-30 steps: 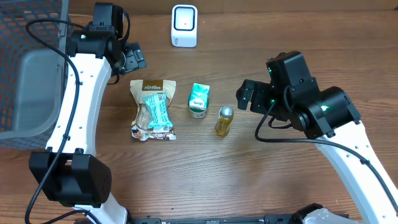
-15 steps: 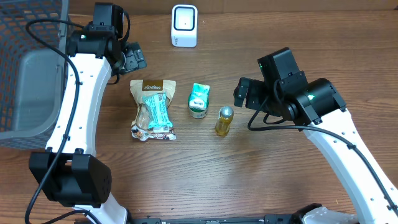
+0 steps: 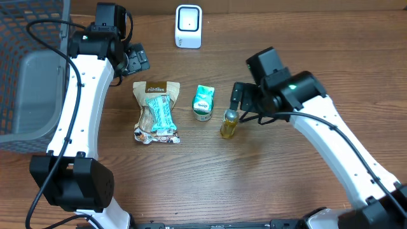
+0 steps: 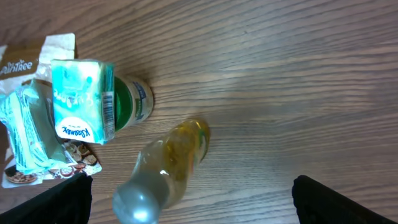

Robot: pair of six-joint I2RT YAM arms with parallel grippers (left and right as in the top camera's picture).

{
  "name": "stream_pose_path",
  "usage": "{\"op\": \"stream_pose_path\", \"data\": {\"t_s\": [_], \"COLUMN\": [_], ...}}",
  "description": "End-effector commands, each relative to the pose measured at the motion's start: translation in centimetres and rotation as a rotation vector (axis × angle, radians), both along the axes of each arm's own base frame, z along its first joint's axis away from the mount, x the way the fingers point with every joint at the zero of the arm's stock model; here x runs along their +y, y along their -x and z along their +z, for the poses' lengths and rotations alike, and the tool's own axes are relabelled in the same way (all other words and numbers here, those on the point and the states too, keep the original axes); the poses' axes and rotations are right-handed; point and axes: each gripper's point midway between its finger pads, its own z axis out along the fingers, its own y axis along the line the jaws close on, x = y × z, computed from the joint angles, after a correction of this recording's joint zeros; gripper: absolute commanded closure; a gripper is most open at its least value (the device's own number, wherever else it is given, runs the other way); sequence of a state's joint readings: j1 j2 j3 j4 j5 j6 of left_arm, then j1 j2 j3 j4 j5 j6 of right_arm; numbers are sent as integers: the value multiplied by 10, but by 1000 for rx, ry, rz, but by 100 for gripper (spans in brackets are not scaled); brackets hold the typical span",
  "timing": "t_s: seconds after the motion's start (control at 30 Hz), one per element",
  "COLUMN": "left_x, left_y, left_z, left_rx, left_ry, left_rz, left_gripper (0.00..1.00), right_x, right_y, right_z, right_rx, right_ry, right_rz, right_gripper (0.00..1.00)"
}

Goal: Scan the item barcode
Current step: 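Lower the open right gripper around the yellow bottle's neck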

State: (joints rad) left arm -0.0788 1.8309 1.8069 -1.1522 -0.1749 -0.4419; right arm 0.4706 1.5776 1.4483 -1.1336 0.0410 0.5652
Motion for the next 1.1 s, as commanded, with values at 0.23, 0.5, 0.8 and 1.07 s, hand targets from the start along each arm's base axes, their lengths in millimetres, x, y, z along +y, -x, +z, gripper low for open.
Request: {"op": "stream_pose_path", "data": {"t_s": [0.23, 0.5, 0.8, 1.07], "left_x": [-3, -3, -3, -3], "left_y": [-1, -1, -1, -1], "left_z": [9, 9, 9, 9], "left_rx": [-24, -24, -24, -24], "left_ry": [-3, -3, -3, -3], "left_rz": [-18, -18, -18, -18], "left_gripper": [1, 1, 0, 0], "right_x": [34, 44, 46, 45], "right_y": [0, 2, 1, 2], "right_z": [12, -15, -53, -55], "right_rx": [-71, -35, 52, 60], "right_ry": [-15, 74, 134, 139], "right_rz": [76, 108, 116, 114], "right_gripper": [0, 0, 0, 0]}}
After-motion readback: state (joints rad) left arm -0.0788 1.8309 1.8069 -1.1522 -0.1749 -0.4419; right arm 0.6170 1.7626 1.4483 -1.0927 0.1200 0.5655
